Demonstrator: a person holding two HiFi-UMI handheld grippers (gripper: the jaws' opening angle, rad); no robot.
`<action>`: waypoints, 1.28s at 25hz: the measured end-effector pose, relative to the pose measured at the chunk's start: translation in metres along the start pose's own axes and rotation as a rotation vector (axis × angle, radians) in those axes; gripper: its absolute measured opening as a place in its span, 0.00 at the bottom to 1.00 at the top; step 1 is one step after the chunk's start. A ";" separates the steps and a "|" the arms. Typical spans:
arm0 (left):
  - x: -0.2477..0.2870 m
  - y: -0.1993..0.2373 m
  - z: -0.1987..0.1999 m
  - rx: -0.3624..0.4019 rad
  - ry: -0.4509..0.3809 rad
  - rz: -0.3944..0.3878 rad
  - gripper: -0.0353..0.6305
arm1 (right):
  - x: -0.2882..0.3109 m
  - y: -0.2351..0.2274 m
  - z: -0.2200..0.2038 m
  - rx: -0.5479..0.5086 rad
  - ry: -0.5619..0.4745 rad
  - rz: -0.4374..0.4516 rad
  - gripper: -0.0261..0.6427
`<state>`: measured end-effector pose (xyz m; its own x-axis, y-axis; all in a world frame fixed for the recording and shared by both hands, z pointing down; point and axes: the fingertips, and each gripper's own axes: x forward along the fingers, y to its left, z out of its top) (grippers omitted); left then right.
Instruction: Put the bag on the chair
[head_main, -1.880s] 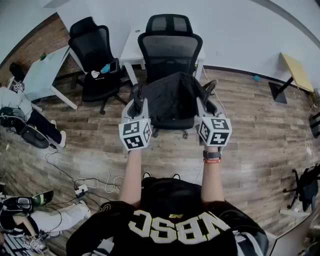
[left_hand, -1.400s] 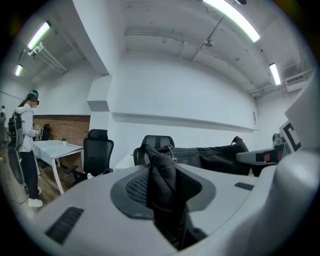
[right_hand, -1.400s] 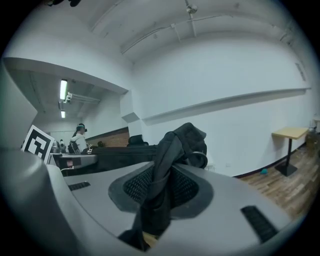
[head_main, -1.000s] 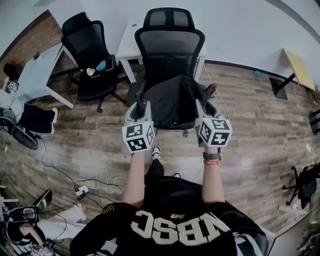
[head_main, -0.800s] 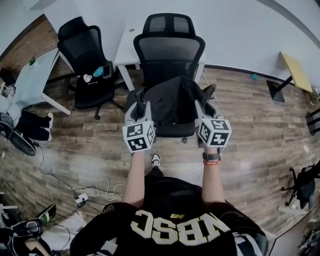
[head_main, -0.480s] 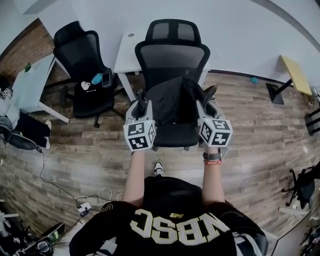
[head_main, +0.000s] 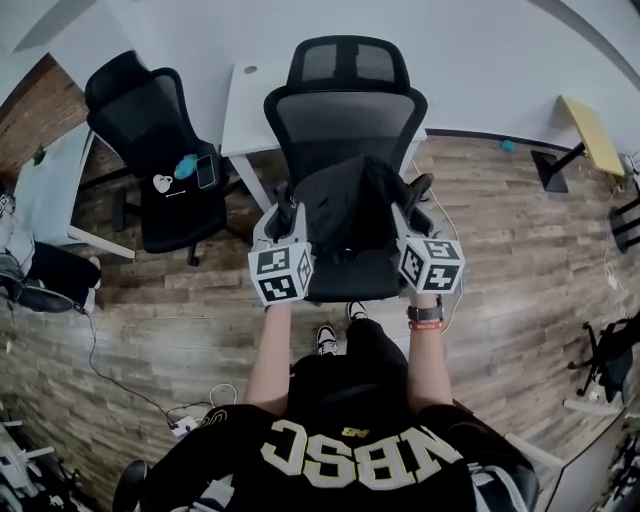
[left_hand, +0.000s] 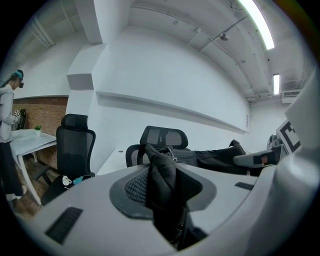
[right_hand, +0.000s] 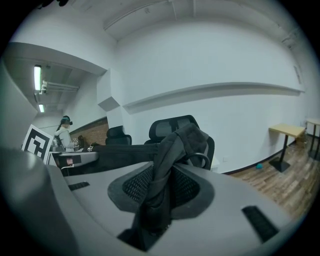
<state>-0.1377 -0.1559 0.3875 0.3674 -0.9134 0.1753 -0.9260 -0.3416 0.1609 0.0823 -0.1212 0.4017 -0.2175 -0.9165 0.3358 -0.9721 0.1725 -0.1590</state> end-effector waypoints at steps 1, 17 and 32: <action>0.007 0.001 -0.003 -0.002 0.008 0.001 0.24 | 0.007 -0.003 -0.001 0.004 0.007 0.001 0.19; 0.118 0.028 -0.072 -0.044 0.191 0.099 0.24 | 0.138 -0.043 -0.048 0.057 0.206 0.089 0.21; 0.151 0.046 -0.162 -0.124 0.404 0.157 0.26 | 0.188 -0.070 -0.131 0.150 0.442 0.119 0.22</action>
<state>-0.1108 -0.2738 0.5787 0.2508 -0.7839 0.5680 -0.9648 -0.1543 0.2130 0.0977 -0.2579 0.5978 -0.3748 -0.6466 0.6644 -0.9218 0.1833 -0.3416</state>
